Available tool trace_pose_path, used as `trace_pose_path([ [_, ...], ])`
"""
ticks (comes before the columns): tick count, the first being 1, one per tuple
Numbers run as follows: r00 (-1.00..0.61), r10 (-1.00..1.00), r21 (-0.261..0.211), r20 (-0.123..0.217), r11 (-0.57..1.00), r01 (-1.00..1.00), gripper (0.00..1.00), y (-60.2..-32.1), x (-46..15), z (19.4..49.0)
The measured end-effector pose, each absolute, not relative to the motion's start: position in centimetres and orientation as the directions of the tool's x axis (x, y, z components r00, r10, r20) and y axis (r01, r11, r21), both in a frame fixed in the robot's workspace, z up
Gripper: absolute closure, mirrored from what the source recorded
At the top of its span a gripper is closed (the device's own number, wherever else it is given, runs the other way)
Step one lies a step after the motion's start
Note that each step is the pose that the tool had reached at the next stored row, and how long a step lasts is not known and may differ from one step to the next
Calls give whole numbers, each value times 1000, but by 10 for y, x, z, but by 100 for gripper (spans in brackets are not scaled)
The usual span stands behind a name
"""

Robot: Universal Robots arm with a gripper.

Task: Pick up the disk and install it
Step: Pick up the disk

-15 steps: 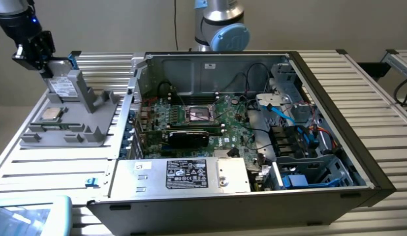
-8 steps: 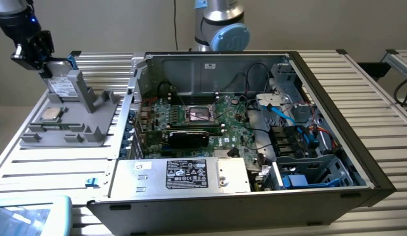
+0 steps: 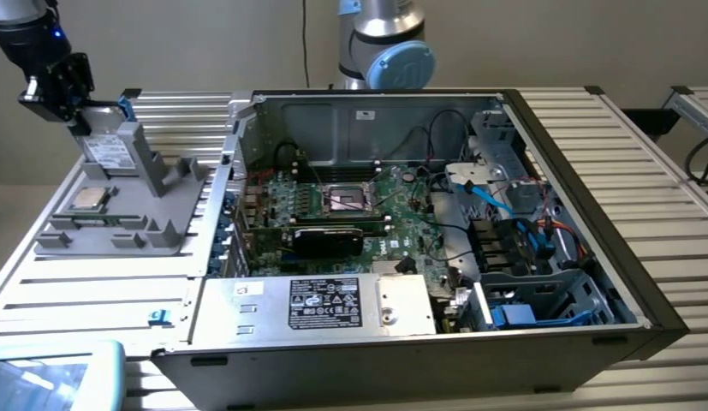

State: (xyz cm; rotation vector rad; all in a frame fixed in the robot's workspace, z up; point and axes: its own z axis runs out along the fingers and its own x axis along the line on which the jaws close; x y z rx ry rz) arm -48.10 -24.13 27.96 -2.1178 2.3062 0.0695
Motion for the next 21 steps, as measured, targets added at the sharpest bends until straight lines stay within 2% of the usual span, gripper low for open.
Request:
trace_pose_path([
  [6, -85, -996, 26, -37, 85, -996, 62, -241, -481, 280],
  [8, -85, -996, 26, -37, 84, -996, 59, -241, -481, 280],
  [9, -85, -996, 26, -37, 85, -996, 53, -241, -481, 280],
  [21, -86, -996, 25, -31, 86, -996, 53, -241, -481, 279],
])
